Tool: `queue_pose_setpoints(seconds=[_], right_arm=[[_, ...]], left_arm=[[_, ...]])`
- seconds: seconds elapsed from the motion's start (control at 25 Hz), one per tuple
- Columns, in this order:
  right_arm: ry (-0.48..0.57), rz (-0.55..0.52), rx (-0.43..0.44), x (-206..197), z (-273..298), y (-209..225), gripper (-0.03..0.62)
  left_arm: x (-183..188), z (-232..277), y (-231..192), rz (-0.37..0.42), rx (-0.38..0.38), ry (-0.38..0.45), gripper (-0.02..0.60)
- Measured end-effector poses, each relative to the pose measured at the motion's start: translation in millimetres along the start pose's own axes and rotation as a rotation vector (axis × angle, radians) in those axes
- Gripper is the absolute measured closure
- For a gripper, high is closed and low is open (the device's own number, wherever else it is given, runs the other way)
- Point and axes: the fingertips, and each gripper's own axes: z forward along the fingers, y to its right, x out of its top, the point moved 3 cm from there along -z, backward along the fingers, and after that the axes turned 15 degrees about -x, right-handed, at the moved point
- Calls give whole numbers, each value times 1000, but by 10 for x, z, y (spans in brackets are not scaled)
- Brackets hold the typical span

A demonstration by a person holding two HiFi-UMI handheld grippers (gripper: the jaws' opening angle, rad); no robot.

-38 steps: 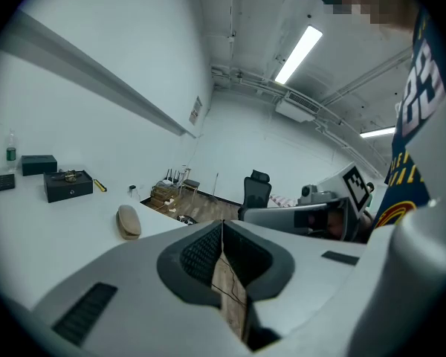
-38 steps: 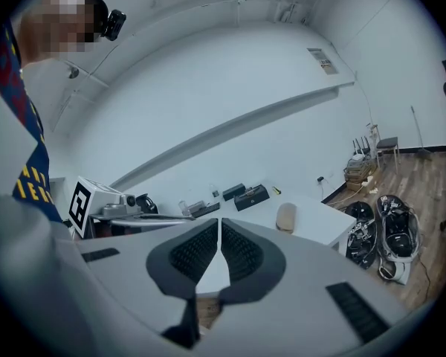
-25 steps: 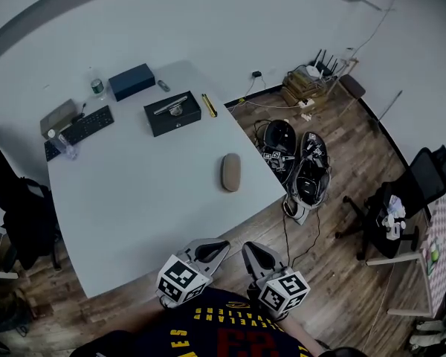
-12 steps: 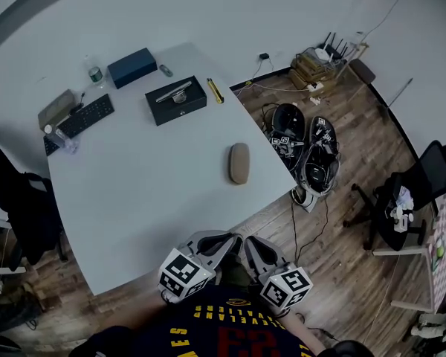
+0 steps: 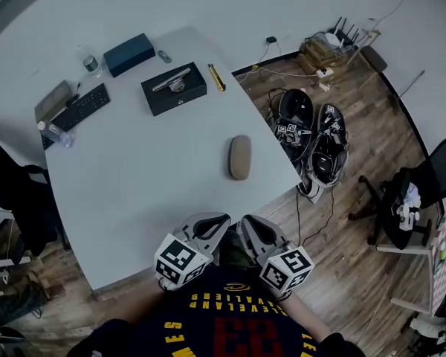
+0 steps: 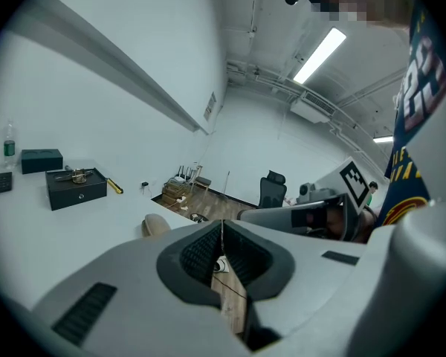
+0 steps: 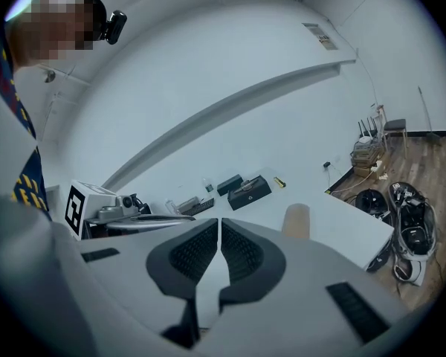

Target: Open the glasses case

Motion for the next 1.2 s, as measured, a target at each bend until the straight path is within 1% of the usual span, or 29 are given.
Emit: queue_pose_setpoints(seconds=[0.16, 0.32, 0.44, 0.56, 0.6, 0.64, 0.68, 0.72, 0.88, 0.96, 1.12, 1.2], right_arm=[[-15, -32, 10, 197, 233, 159, 569], [-37, -103, -22, 335, 516, 373, 569], [-70, -145, -56, 322, 740, 547, 568], [-118, -220, -93, 231, 998, 695, 566], [-138, -249, -101, 187, 1088, 734, 558], [-159, -279, -105, 142, 1179, 767, 528], [-179, -307, -109, 96, 1270, 795, 484], [-198, -335, -113, 49, 1354, 820, 459], [-263, -452, -140, -219, 1584, 901, 426], [-292, -488, -156, -348, 1658, 956, 409], [-326, -554, -196, -481, 1779, 1063, 348], [-333, -591, -202, -533, 1830, 1071, 330]], left_arm=[[49, 156, -257, -26, 34, -14, 566], [73, 304, -560, -66, 68, -11, 566], [47, 386, -811, -73, 109, -24, 566], [-9, 445, -1114, -90, 155, -38, 566], [-37, 468, -1217, -101, 168, -43, 566], [-72, 496, -1318, -117, 178, -48, 566], [-115, 526, -1415, -137, 184, -55, 566], [-169, 557, -1504, -160, 189, -66, 566], [-474, 662, -1746, -269, 199, -123, 566], [-601, 723, -1825, -318, 202, -142, 565], [-781, 838, -1983, -389, 206, -171, 565], [-870, 869, -2053, -427, 211, -184, 558]])
